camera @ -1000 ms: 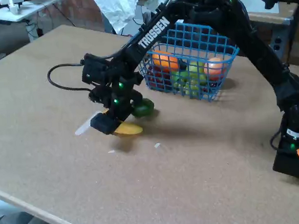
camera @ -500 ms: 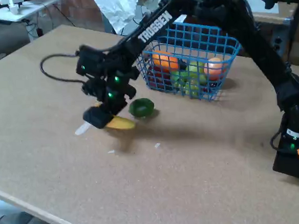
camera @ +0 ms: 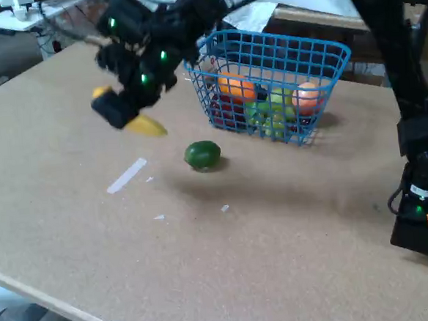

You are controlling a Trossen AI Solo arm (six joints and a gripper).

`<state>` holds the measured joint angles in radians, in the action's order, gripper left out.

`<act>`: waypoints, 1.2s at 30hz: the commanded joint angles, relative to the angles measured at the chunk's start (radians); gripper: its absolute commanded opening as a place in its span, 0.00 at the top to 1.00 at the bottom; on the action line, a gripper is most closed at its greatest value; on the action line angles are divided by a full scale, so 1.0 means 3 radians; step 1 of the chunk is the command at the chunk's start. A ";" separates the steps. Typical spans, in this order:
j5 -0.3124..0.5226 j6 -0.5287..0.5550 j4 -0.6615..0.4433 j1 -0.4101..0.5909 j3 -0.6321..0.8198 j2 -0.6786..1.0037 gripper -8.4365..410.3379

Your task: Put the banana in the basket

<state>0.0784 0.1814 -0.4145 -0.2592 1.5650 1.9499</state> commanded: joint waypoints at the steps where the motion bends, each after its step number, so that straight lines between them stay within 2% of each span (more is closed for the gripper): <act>1: 0.0785 0.0009 -0.0083 0.0032 0.0003 -0.0502 0.96; 14: 0.0938 0.0385 -0.0745 0.0750 0.0003 -0.1031 0.96; 28: 0.0931 0.0872 -0.1111 0.1598 0.0003 -0.1054 0.96; 36: 0.0935 0.0894 -0.1609 0.1956 -0.0011 -0.1022 0.96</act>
<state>0.3531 0.4377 -0.7746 0.2428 1.5646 1.6348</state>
